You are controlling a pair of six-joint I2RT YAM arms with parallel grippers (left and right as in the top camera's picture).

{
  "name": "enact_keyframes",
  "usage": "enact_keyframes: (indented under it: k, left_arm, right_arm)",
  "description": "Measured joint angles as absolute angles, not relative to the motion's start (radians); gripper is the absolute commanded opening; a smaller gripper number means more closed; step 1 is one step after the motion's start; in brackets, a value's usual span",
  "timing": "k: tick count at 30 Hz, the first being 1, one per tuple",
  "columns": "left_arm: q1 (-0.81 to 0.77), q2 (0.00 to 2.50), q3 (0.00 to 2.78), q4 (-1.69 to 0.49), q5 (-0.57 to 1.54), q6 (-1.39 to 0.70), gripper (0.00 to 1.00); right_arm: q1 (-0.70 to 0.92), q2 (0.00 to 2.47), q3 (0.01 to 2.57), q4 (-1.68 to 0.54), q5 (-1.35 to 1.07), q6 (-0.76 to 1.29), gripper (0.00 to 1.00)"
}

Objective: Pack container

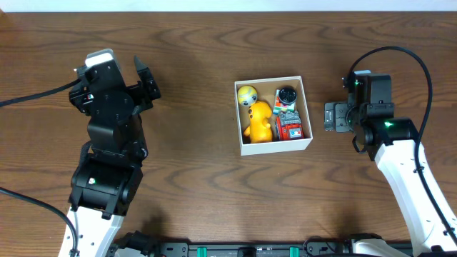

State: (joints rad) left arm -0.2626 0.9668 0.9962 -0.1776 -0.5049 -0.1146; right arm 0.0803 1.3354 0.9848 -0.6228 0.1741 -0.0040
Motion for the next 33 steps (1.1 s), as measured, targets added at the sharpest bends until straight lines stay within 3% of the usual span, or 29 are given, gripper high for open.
enact_keyframes:
  k: [8,16,23,29,33]
  left_arm:
    - [-0.263,0.967,0.996,-0.178,-0.505,-0.115,0.98]
    - [-0.262,0.967,0.996,-0.178,-0.505,-0.115,0.98]
    - [-0.262,0.967,0.996,-0.179,-0.505,-0.115,0.98]
    - [-0.262,0.967,0.996,-0.178,-0.505,-0.115,0.98]
    - [-0.263,0.967,0.996,-0.179,-0.505,-0.115,0.98]
  right_arm:
    - [0.081,1.293,0.981,-0.612,0.172,-0.012,0.99]
    - [0.092,0.822,0.980,-0.443,0.083,-0.015,0.99]
    - [0.069,0.470,0.973,-0.529,0.035,-0.015,0.99]
    - [0.005,0.287,0.777,-0.499,0.005,-0.015,0.99]
    - [-0.018,0.172,0.538,-0.350,-0.048,-0.014,0.99]
